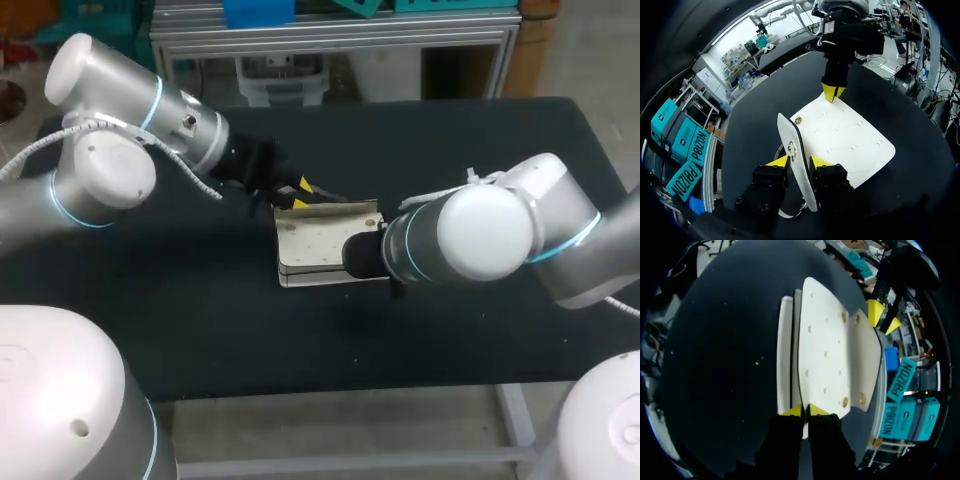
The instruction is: Pick up the bag, open it, inspect its contents, close it, and place it on the opposite side
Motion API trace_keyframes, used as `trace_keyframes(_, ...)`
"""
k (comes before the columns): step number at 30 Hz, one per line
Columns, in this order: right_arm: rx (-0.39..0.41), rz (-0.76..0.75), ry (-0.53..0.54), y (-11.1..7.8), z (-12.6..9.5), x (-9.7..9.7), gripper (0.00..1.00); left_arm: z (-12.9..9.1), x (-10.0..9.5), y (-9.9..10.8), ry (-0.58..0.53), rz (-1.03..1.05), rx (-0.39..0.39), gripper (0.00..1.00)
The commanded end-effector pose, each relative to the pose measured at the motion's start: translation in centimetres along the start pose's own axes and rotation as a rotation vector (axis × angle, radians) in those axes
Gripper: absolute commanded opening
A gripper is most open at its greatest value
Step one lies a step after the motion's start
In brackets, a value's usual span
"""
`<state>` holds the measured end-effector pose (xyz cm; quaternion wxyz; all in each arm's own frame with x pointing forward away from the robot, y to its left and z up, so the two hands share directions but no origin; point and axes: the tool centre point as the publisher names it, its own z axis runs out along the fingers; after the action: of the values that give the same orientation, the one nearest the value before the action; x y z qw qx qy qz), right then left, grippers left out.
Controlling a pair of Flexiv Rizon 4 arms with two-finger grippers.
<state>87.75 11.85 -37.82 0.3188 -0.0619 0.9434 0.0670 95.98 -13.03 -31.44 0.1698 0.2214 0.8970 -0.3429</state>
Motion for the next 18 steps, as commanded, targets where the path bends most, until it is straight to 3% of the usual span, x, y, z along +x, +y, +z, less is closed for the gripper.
trace_keyframes(1,-0.011,0.000,-0.070,-0.4,0.2,0.6,0.00,0.7,0.5,0.2,-0.018,-0.005,0.004,1.00)
trace_keyframes(9,-0.011,0.000,-0.070,-0.4,0.2,0.6,0.00,1.4,1.1,0.7,-0.039,-0.044,0.091,1.00)
trace_keyframes(12,-0.011,0.000,-0.070,-0.4,0.2,0.6,0.00,2.0,1.5,0.4,-0.047,-0.021,0.082,0.96)
trace_keyframes(18,-0.011,0.000,-0.070,-0.4,0.2,0.6,0.00,3.7,0.1,1.0,-0.045,-0.032,0.049,0.72)
